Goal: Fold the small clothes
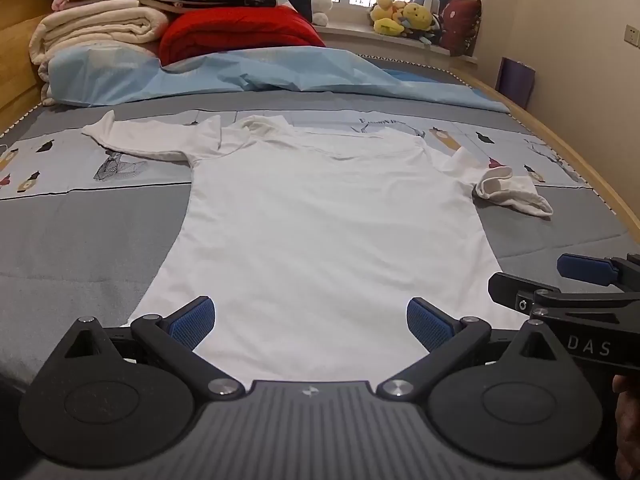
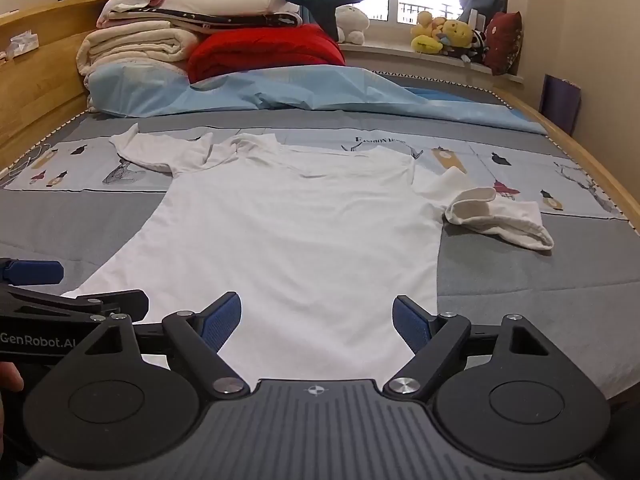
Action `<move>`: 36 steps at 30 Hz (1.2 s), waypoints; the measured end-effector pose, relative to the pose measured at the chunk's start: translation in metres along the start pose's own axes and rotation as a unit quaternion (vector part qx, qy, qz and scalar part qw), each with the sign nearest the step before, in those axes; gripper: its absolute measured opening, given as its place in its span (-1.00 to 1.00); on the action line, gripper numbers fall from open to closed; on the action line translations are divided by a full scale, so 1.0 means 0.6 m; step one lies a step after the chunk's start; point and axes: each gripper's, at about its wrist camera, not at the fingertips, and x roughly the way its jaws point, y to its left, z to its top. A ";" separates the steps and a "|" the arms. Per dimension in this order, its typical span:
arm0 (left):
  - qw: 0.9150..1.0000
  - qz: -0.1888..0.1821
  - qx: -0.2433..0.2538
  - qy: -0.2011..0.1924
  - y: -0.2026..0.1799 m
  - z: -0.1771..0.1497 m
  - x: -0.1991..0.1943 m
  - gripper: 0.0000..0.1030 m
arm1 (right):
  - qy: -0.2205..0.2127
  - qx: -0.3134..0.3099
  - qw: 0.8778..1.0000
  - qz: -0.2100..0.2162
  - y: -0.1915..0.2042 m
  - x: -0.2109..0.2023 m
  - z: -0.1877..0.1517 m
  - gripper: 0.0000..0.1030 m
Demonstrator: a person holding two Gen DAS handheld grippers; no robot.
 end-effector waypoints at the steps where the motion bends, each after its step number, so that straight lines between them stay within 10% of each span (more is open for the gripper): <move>1: 1.000 0.001 0.000 0.000 0.000 0.000 0.001 0.99 | 0.000 -0.001 1.000 0.000 -0.002 0.001 0.001 0.63; 36: 1.000 0.003 0.011 0.004 -0.011 -0.006 0.005 0.99 | 0.000 0.002 1.000 0.004 -0.001 0.001 0.002 0.52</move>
